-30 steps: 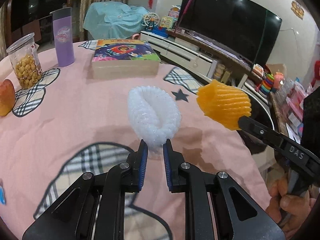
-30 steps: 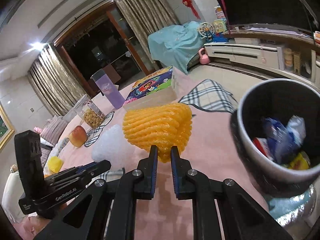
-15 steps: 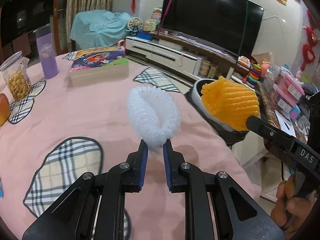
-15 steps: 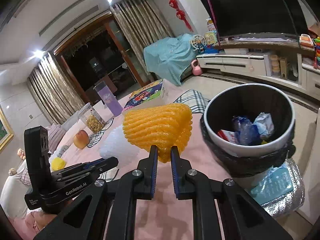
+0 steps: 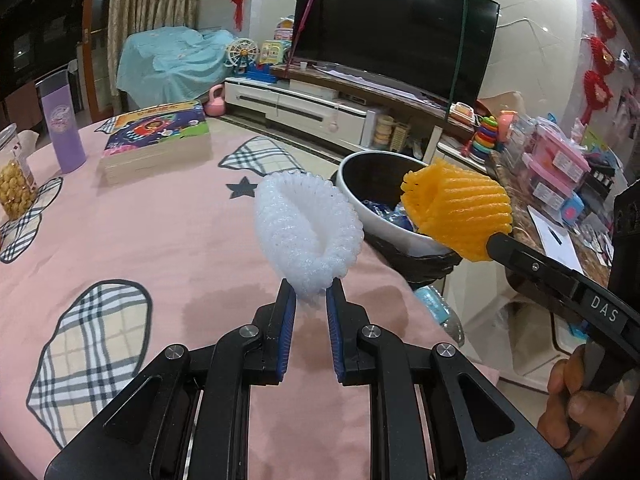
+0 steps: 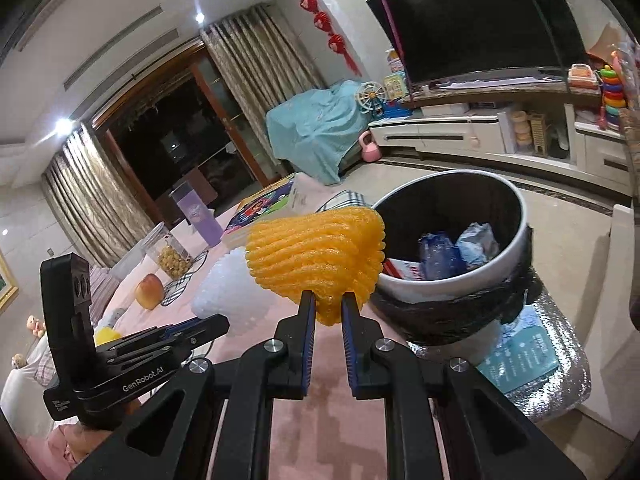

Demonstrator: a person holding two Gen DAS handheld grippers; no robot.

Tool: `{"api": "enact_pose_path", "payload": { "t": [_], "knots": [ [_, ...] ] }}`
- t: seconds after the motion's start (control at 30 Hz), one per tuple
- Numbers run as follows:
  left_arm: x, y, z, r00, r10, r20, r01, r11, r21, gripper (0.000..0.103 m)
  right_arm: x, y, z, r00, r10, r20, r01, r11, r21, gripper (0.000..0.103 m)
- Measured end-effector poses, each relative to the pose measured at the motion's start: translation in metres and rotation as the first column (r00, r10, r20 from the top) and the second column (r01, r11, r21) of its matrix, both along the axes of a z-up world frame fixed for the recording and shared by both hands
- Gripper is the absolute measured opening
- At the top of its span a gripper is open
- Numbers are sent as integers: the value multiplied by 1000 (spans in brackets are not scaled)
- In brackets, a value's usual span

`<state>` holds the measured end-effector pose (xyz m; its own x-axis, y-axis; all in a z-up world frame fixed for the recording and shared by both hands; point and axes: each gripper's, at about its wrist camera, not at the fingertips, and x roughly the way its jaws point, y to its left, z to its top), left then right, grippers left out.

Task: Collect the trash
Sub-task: 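Carry the white and yellow foam nets over the black bin with both tools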

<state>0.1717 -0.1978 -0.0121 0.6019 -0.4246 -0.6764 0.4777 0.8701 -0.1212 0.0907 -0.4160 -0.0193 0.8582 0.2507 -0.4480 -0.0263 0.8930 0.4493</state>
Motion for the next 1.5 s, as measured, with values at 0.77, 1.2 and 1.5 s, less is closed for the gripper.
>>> {"api": "enact_pose_path", "payload": {
  "t": [0.77, 1.2, 1.5],
  "knots": [
    [6, -51, 0, 994, -104, -17, 104, 995, -8, 15, -3, -43, -5, 995, -97, -24, 96, 995, -4, 13],
    [17, -77, 0, 989, -146, -27, 146, 989, 0, 15, 2, -65, -2, 990, -142, -28, 141, 990, -9, 13],
    [27, -90, 3, 987, -160, -31, 160, 987, -2, 15, 12, -72, 2, 989, -144, -27, 144, 989, -25, 13]
  ]
}}
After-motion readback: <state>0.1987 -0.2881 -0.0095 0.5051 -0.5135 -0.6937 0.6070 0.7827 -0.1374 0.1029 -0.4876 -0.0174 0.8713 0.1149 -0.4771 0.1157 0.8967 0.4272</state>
